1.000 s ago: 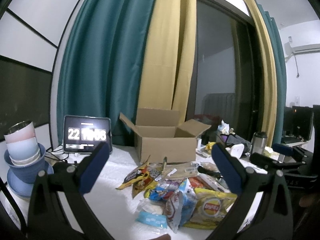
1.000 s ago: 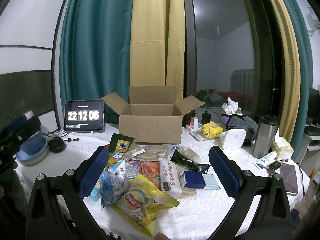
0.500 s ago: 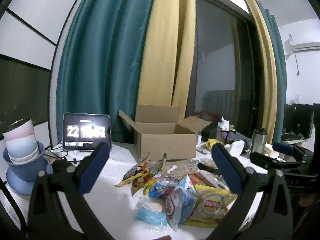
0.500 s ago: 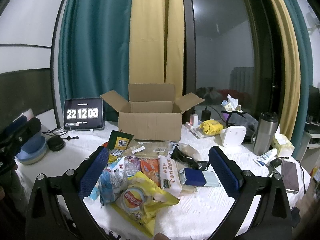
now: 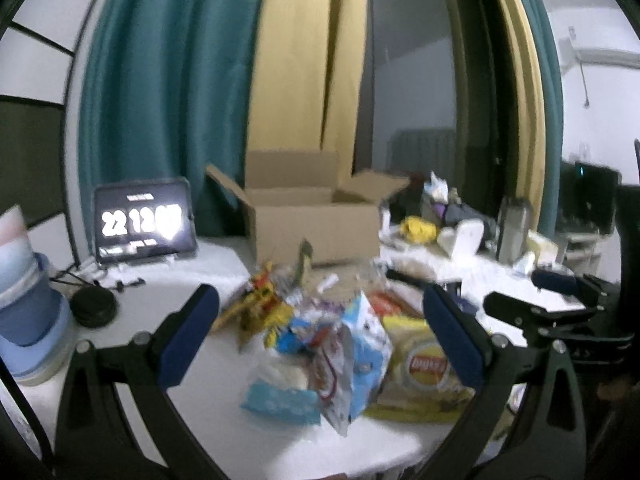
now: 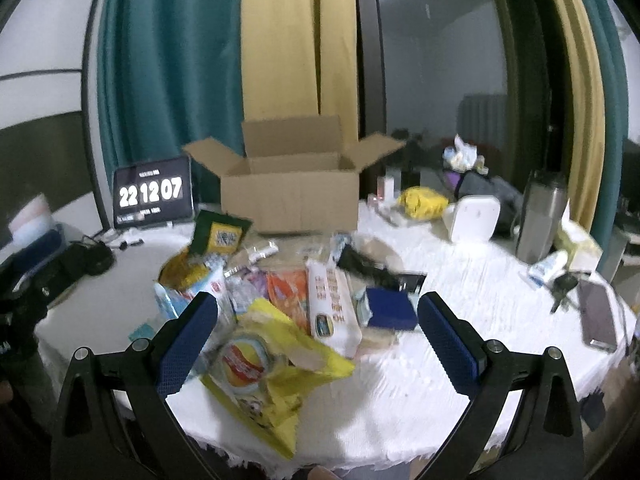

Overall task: Organize snacks
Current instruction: 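Grasp the blue-white bag with the left tool while the right grasps the yellow Lay's bag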

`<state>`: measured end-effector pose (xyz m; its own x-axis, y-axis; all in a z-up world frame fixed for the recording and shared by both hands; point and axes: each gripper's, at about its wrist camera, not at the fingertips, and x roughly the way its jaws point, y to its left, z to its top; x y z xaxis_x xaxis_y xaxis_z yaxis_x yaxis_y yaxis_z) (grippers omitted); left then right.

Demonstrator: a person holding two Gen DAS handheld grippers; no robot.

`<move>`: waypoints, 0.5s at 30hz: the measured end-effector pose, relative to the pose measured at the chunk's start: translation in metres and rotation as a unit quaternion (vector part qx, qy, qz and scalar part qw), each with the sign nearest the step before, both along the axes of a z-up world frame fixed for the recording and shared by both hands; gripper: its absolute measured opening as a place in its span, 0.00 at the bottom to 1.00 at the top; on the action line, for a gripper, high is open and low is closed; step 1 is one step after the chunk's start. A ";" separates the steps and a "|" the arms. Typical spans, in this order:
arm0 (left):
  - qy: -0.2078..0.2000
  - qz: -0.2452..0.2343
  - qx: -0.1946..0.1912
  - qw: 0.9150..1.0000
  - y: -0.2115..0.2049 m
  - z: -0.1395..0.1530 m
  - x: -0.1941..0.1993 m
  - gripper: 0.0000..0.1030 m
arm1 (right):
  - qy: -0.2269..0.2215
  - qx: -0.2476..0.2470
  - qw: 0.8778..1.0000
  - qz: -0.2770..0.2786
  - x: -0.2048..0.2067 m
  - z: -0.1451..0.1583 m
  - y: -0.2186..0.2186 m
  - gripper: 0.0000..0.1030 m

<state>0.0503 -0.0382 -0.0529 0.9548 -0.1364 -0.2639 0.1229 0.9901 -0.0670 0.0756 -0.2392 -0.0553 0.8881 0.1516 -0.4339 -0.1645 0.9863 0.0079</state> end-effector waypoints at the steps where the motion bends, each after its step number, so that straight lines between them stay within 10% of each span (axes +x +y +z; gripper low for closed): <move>1: 0.012 -0.005 0.004 1.000 -0.003 -0.006 0.005 1.00 | 0.010 0.002 1.000 0.000 0.004 -0.006 -0.002 0.99; 15: 0.118 -0.043 0.043 0.991 -0.024 -0.063 0.062 0.99 | 0.130 0.053 0.990 0.027 0.042 -0.075 -0.013 0.99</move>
<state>0.1125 -0.0625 -0.1161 0.8506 -0.1813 -0.4935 0.1975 0.9801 -0.0198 0.1177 -0.2520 -0.1298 0.7376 0.2524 -0.6262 -0.1959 0.9676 0.1593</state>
